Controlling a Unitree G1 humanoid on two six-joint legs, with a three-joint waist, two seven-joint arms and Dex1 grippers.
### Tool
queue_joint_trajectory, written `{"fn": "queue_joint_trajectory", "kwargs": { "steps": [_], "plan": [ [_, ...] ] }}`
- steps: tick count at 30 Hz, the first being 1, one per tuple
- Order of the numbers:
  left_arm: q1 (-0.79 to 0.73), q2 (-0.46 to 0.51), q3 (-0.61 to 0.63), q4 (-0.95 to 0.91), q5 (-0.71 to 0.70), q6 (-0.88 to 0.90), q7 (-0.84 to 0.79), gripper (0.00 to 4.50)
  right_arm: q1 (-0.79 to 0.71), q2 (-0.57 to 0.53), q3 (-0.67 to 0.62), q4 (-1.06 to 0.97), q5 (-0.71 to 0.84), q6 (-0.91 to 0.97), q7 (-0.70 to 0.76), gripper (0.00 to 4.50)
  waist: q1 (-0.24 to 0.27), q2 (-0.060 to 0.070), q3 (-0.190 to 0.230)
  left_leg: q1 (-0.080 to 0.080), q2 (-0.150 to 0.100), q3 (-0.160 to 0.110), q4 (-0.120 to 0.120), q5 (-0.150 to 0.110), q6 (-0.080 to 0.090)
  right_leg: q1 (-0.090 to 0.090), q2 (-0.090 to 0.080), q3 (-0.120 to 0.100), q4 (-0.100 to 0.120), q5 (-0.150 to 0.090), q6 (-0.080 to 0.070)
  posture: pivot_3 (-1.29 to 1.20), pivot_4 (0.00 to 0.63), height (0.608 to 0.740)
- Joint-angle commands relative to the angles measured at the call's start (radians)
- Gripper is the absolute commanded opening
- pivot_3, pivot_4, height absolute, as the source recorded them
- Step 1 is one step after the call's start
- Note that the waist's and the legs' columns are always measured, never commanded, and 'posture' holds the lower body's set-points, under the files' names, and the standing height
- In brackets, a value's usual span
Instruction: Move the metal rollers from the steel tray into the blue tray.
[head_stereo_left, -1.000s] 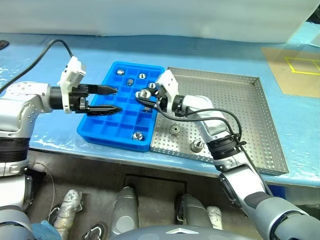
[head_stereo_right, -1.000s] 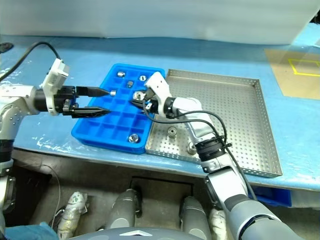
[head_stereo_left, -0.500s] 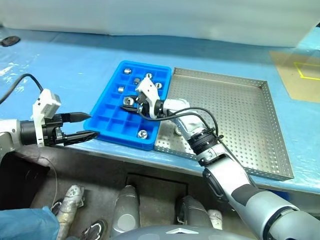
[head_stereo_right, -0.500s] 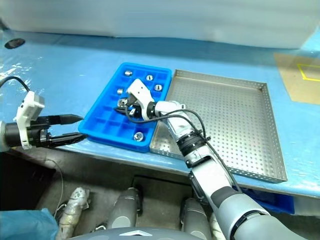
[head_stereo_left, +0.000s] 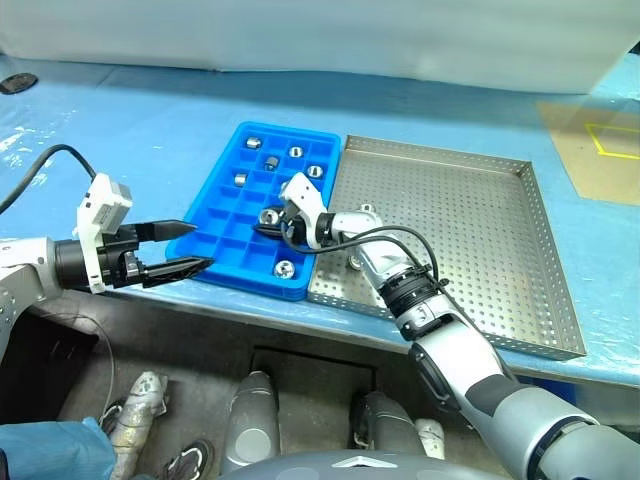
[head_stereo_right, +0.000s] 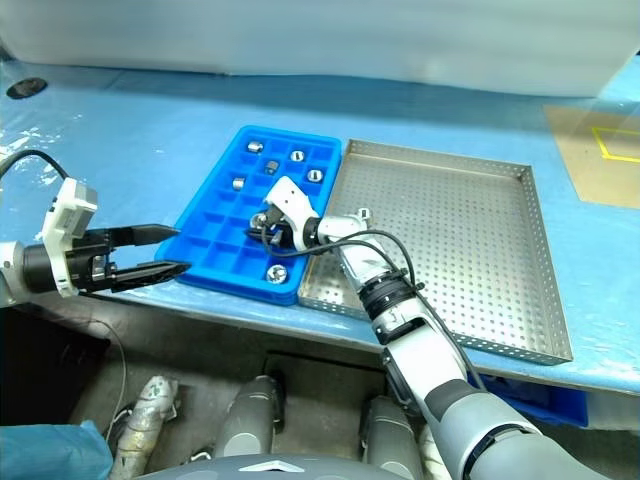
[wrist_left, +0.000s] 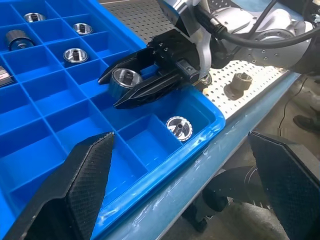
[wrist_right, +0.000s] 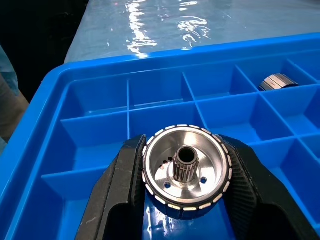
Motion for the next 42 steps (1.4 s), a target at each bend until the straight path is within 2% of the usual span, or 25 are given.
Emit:
{"fn": "queue_joint_trajectory", "kwargs": {
  "steps": [1, 17, 18, 23, 31, 35, 42],
  "plan": [
    [-0.032, 0.027, -0.013, 0.015, -0.001, -0.025, -0.021, 4.5, 0.015, 0.012, 0.002, -0.014, -0.003, -0.022, 0.0, 1.66, 0.0, 0.0, 0.0, 0.0, 0.0, 0.0, 0.0, 0.0, 0.0, 0.0, 0.0, 0.0, 0.0, 0.0, 0.0, 0.24, 0.15, 0.74],
    [-0.084, 0.038, -0.049, 0.054, 0.008, -0.043, -0.025, 4.5, 0.039, 0.042, 0.013, -0.033, -0.013, -0.063, 0.017, 1.66, -0.001, -0.002, -0.001, 0.001, 0.0, 0.0, 0.0, 0.002, -0.003, 0.001, 0.0, 0.0, 0.001, 0.0, 0.0, 0.24, 0.15, 0.74],
    [-0.087, 0.037, -0.051, 0.053, 0.006, -0.041, -0.024, 4.5, 0.04, 0.042, 0.011, -0.034, -0.012, -0.067, 0.019, 2.41, -0.001, -0.002, -0.001, 0.001, 0.0, -0.001, 0.0, 0.002, -0.003, 0.001, 0.0, 0.0, 0.001, 0.0, 0.0, 0.24, 0.15, 0.74],
    [-0.091, 0.027, -0.064, 0.041, 0.0, -0.038, -0.017, 4.5, 0.033, 0.044, -0.001, -0.02, -0.012, -0.035, 0.001, 4.06, -0.001, -0.002, -0.001, 0.001, 0.0, -0.001, 0.0, 0.002, -0.004, 0.001, 0.0, 0.0, 0.001, 0.0, 0.0, 0.23, 0.15, 0.74],
    [-0.174, 0.009, -0.121, 0.082, 0.005, -0.054, -0.034, 4.5, 0.028, 0.005, -0.04, -0.103, 0.003, -0.019, -0.022, 4.06, 0.0, -0.002, -0.001, 0.001, -0.001, 0.0, 0.001, 0.002, -0.004, 0.002, 0.0, 0.0, 0.002, 0.0, 0.0, 0.18, 0.15, 0.74],
    [-0.314, -0.047, -0.218, 0.168, 0.046, -0.095, -0.057, 4.5, 0.042, -0.046, -0.074, -0.241, 0.033, 0.049, -0.021, 4.06, -0.001, -0.002, -0.001, 0.001, -0.001, 0.0, 0.004, 0.003, -0.004, 0.002, 0.0, 0.0, 0.003, 0.0, 0.0, 0.12, 0.15, 0.74],
    [-0.545, -0.16, -0.415, 0.382, 0.174, -0.22, -0.193, 4.5, 0.138, -0.187, -0.108, -0.52, 0.066, 0.194, -0.015, 4.06, -0.011, -0.002, -0.001, 0.001, -0.002, 0.002, 0.005, 0.003, -0.005, 0.003, 0.0, 0.0, 0.004, 0.001, 0.001, 0.0, 0.15, 0.74]
  ]
}}
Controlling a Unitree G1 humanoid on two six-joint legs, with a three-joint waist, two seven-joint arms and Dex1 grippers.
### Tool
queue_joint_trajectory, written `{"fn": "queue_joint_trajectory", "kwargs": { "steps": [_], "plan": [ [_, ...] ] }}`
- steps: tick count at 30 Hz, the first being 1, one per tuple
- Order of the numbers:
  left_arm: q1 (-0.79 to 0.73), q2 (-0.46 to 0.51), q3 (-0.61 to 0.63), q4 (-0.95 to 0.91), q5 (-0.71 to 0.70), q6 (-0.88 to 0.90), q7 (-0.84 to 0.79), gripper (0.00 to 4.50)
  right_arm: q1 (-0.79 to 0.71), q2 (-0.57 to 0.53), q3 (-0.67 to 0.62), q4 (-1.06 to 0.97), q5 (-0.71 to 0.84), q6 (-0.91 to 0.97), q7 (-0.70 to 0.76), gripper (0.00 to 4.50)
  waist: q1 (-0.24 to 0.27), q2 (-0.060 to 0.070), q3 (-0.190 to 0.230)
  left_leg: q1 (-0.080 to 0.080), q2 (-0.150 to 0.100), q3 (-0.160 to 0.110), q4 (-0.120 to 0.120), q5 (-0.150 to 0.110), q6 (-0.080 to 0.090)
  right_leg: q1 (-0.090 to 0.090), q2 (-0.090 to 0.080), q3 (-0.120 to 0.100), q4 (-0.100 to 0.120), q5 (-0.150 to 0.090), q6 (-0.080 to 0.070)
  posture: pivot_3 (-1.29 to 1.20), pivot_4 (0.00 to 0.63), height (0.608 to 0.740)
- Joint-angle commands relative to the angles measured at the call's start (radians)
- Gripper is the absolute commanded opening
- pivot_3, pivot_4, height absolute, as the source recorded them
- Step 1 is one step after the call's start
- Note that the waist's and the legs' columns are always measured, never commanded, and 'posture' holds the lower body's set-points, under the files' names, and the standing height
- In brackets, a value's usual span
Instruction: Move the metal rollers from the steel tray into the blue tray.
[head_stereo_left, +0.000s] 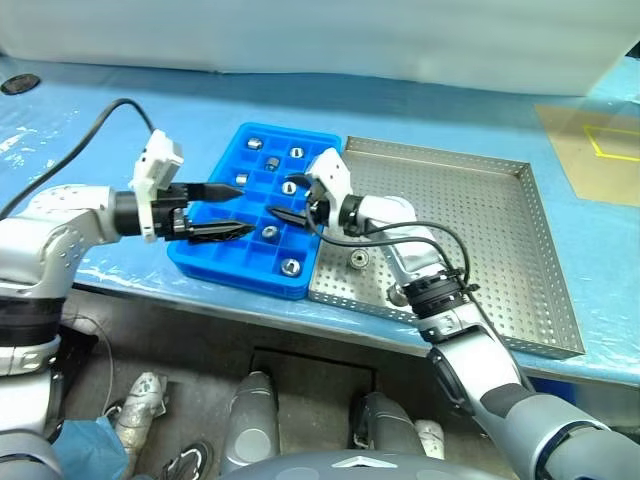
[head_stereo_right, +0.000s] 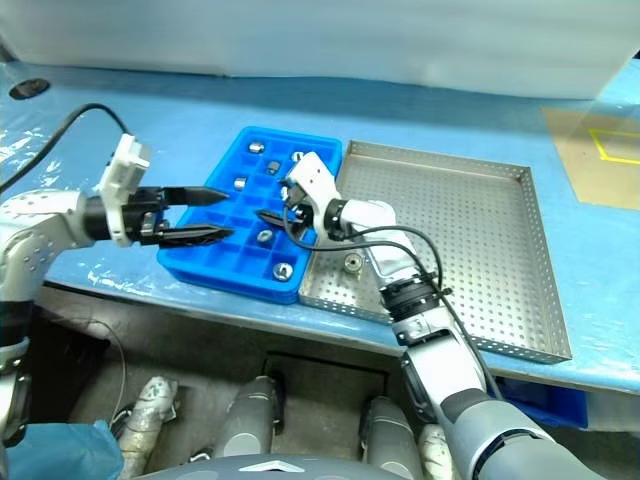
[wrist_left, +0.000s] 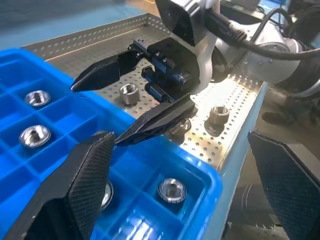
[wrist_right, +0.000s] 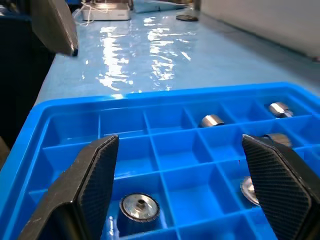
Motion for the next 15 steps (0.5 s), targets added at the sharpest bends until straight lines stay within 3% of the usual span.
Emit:
{"fn": "queue_joint_trajectory", "kwargs": {
  "steps": [1, 7, 15],
  "plan": [
    [-0.102, -0.039, -0.067, 0.107, 0.07, -0.081, -0.075, 4.5, 0.045, -0.058, -0.034, -0.153, 0.033, 0.067, -0.004, 4.06, -0.005, 0.0, 0.0, 0.0, 0.0, 0.0, 0.0, 0.0, 0.0, 0.0, 0.0, 0.0, 0.0, 0.0, 0.0, -0.01, 0.15, 0.74],
    [-0.229, -0.154, -0.153, 0.298, 0.165, -0.183, -0.17, 4.5, 0.161, -0.24, -0.118, -0.4, 0.084, 0.203, 0.005, 4.06, -0.026, 0.0, 0.0, -0.001, -0.001, 0.002, 0.001, 0.0, 0.001, 0.0, 0.0, 0.0, -0.002, 0.0, 0.0, -0.12, 0.15, 0.74],
    [-0.329, -0.314, -0.247, 0.535, 0.321, -0.391, -0.254, 4.5, 0.418, -0.52, -0.326, -0.71, 0.253, 0.353, 0.097, 4.06, -0.046, 0.0, 0.0, 0.0, -0.001, 0.003, 0.003, -0.004, 0.007, 0.004, 0.0, 0.001, -0.006, 0.0, 0.0, -0.25, 0.15, 0.74]
  ]
}}
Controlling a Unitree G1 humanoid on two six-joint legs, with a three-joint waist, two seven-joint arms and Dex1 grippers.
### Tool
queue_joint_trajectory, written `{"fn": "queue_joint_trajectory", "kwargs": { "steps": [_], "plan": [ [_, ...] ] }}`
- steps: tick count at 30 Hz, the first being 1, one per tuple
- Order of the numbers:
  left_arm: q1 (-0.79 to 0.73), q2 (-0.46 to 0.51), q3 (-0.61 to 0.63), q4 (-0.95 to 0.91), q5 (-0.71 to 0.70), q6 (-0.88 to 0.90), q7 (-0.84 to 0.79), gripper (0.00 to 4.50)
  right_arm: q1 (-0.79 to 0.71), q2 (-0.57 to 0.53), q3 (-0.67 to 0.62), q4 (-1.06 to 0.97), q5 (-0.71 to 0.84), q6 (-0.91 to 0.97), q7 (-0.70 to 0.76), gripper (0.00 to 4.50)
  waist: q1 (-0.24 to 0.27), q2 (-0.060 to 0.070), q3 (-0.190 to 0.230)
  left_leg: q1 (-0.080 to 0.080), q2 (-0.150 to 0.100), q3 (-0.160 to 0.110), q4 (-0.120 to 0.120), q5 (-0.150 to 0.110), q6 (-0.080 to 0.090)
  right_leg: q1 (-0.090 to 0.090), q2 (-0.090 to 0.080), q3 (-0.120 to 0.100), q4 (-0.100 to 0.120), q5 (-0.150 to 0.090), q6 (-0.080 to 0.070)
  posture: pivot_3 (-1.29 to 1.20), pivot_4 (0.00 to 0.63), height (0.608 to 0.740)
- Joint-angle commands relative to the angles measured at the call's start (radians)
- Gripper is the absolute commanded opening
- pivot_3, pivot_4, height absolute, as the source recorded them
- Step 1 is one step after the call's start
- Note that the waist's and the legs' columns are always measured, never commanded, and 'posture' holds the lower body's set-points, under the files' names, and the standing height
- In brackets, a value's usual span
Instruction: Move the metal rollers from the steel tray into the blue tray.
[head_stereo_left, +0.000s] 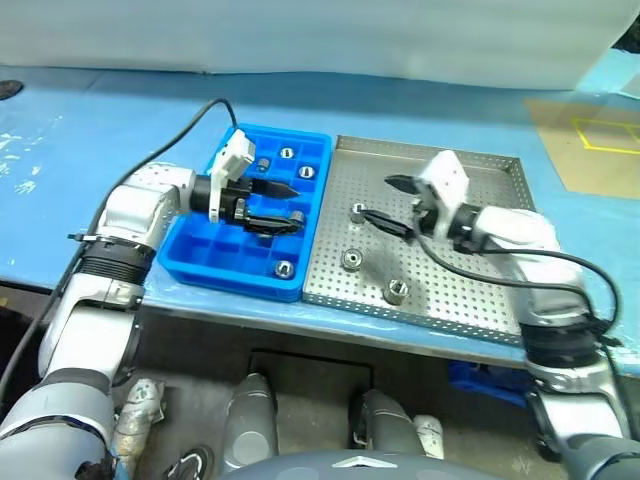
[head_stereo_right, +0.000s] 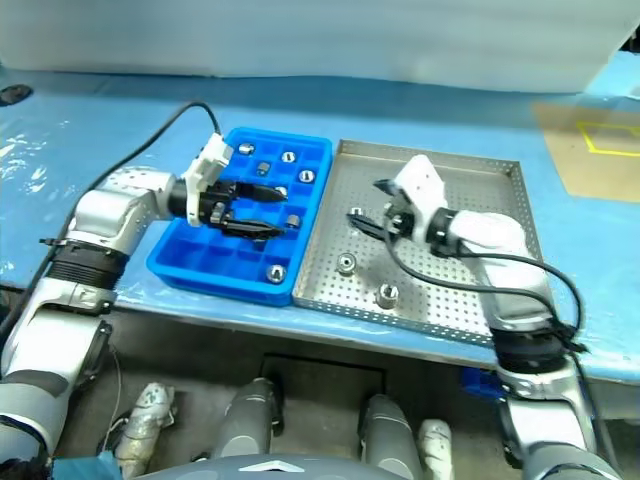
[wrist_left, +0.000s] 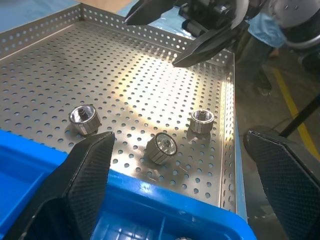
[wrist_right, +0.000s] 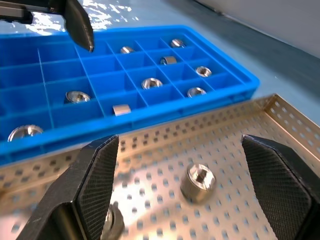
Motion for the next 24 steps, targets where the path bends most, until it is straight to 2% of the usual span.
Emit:
{"fn": "queue_joint_trajectory", "kwargs": {
  "steps": [1, 5, 10, 18, 24],
  "plan": [
    [-0.065, -0.057, -0.03, 0.101, 0.062, -0.105, -0.041, 4.5, 0.083, -0.068, -0.101, -0.143, 0.095, 0.026, 0.047, 4.06, -0.008, 0.0, 0.0, 0.0, 0.0, 0.0, 0.0, -0.001, 0.001, 0.001, 0.0, 0.0, 0.0, 0.0, 0.0, -0.29, 0.15, 0.74],
    [-0.156, -0.17, -0.05, 0.282, 0.118, -0.174, -0.079, 4.5, 0.23, -0.151, -0.233, -0.266, 0.233, 0.067, 0.121, 4.06, -0.015, 0.0, 0.0, 0.003, 0.0, 0.002, 0.003, -0.004, 0.006, 0.003, -0.001, 0.001, -0.001, 0.0, 0.0, -0.35, 0.15, 0.74],
    [-0.26, -0.303, -0.049, 0.475, 0.168, -0.284, -0.129, 4.5, 0.327, -0.198, -0.323, -0.351, 0.326, 0.107, 0.105, 4.06, -0.035, 0.001, 0.0, 0.009, -0.002, 0.003, 0.004, -0.006, 0.009, 0.012, -0.003, 0.002, -0.004, 0.0, 0.001, -0.41, 0.15, 0.74],
    [-0.321, -0.397, -0.166, 0.608, 0.218, -0.4, -0.162, 4.5, 0.385, -0.191, -0.293, -0.407, 0.316, 0.097, -0.007, 4.06, -0.064, 0.001, 0.0, 0.009, -0.005, 0.003, 0.005, -0.008, 0.013, 0.013, -0.006, 0.002, -0.007, 0.001, 0.001, -0.5, 0.15, 0.74],
    [-0.34, -0.445, -0.178, 0.699, 0.287, -0.478, -0.162, 4.5, 0.373, -0.17, -0.252, -0.456, 0.339, 0.123, -0.108, 4.06, -0.076, 0.001, -0.001, 0.008, -0.006, 0.003, 0.005, -0.009, 0.015, 0.013, -0.006, 0.002, -0.01, 0.001, 0.002, -0.54, 0.15, 0.74]
  ]
}}
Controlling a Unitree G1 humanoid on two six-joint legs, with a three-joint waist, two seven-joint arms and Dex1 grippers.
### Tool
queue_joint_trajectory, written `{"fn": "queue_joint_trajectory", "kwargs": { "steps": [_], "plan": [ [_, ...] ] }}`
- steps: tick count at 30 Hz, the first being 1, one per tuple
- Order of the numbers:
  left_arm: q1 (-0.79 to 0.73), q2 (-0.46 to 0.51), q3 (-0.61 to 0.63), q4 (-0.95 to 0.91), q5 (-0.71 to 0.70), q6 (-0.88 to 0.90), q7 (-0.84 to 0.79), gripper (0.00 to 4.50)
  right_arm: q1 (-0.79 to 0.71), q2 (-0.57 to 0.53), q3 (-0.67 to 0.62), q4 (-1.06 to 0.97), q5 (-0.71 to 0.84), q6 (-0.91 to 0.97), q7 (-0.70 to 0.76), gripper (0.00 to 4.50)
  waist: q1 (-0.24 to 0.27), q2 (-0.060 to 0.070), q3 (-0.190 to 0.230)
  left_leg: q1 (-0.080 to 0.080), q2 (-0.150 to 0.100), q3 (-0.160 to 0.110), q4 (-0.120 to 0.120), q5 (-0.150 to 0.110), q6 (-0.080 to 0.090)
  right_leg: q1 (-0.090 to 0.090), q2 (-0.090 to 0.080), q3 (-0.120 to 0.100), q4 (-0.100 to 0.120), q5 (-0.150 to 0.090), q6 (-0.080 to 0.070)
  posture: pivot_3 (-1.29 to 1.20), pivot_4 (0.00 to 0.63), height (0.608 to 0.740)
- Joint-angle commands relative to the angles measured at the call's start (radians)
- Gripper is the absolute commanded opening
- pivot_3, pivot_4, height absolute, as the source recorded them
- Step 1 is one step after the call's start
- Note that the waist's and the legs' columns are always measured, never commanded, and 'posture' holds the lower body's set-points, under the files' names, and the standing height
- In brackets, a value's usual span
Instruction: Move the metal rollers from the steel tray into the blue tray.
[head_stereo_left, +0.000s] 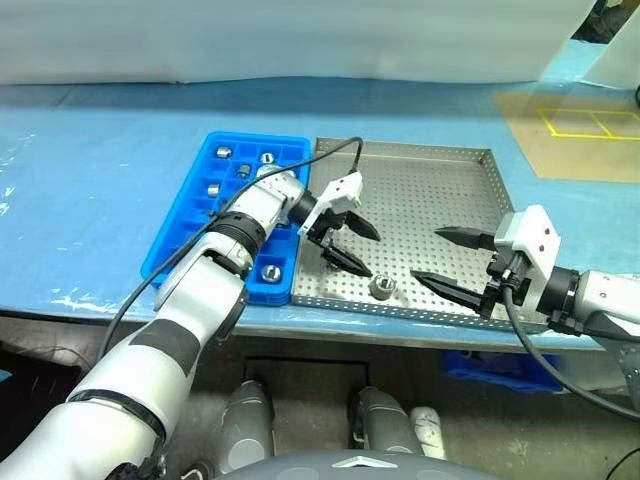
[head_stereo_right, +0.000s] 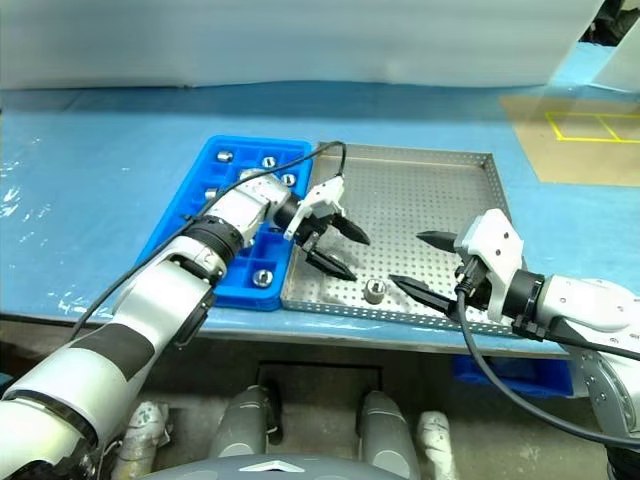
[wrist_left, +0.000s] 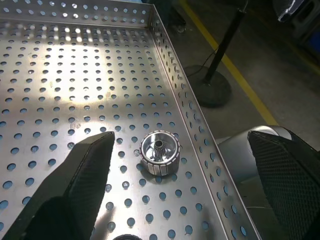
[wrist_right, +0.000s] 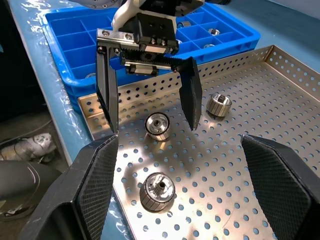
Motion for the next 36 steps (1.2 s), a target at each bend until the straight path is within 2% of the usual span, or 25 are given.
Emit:
{"fn": "queue_joint_trajectory", "kwargs": {
  "steps": [1, 10, 21, 36],
  "plan": [
    [-0.036, -0.03, 0.002, 0.034, 0.043, -0.055, -0.006, 4.5, -0.013, 0.015, 0.005, -0.072, 0.031, 0.015, -0.065, 4.06, -0.003, 0.0, 0.0, -0.001, 0.0, 0.0, 0.0, 0.0, 0.001, 0.0, 0.0, 0.0, -0.001, 0.0, 0.0, -0.54, 0.15, 0.74],
    [-0.008, -0.104, 0.017, 0.085, 0.156, -0.136, 0.048, 4.5, -0.005, 0.015, -0.006, -0.136, 0.089, 0.07, -0.168, 4.06, -0.014, 0.0, 0.0, -0.002, -0.002, 0.0, 0.0, -0.004, 0.006, 0.001, -0.003, 0.001, -0.007, 0.001, 0.001, -0.58, 0.15, 0.74],
    [-0.007, -0.163, 0.024, 0.128, 0.278, -0.231, 0.257, 4.5, 0.028, 0.006, -0.017, -0.139, 0.102, 0.061, -0.216, 4.06, -0.023, 0.001, -0.001, -0.002, -0.003, 0.0, 0.001, -0.005, 0.007, 0.002, -0.004, 0.001, -0.007, 0.001, 0.001, -0.61, 0.15, 0.74],
    [0.001, -0.168, 0.02, 0.137, 0.334, -0.246, 0.193, 4.5, 0.094, 0.011, -0.006, -0.142, 0.064, 0.018, -0.239, 4.06, -0.046, 0.001, -0.001, -0.002, -0.003, 0.0, 0.001, -0.006, 0.009, 0.001, -0.004, 0.001, -0.009, 0.001, 0.002, -0.63, 0.15, 0.74]
  ]
}}
